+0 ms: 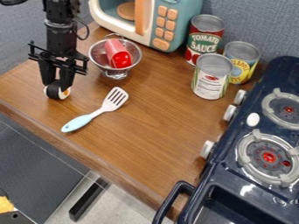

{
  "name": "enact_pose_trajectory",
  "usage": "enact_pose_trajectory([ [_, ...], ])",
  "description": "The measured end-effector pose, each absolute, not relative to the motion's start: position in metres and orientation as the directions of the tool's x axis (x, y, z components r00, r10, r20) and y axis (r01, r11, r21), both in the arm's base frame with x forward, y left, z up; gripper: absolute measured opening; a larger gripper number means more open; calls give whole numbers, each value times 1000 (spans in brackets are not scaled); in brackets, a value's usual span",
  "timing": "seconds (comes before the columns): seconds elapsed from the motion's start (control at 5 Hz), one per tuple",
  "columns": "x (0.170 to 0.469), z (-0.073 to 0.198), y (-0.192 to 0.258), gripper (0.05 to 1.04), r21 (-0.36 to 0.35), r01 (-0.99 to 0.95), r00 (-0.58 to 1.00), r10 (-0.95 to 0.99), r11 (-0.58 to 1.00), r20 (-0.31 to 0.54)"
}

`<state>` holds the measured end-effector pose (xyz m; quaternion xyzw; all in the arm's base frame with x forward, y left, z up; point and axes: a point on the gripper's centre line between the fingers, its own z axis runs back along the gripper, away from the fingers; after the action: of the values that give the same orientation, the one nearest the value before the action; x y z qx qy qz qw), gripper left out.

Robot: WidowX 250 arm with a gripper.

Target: Put the black and white cylinder inside the silver pot

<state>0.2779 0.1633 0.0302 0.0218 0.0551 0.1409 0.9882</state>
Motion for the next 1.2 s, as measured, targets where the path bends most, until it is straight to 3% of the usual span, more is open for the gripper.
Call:
enact_pose_trajectory([
  [0.2, 292, 65, 149, 404, 50, -232, 973, 232, 971, 9],
  [0.4, 299, 82, 138, 404, 51, -204, 978, 201, 978, 58],
  [0.6, 304, 80, 119, 404, 54, -123, 990, 119, 991, 77],
  [0.8, 318, 65, 113, 404, 101, -107, 994, 103, 989, 44],
  [1.0, 341, 68, 115, 404, 113, -108, 991, 98, 988, 95],
  [1.2, 356, 70, 120, 404, 85, -111, 989, 101, 990, 108],
])
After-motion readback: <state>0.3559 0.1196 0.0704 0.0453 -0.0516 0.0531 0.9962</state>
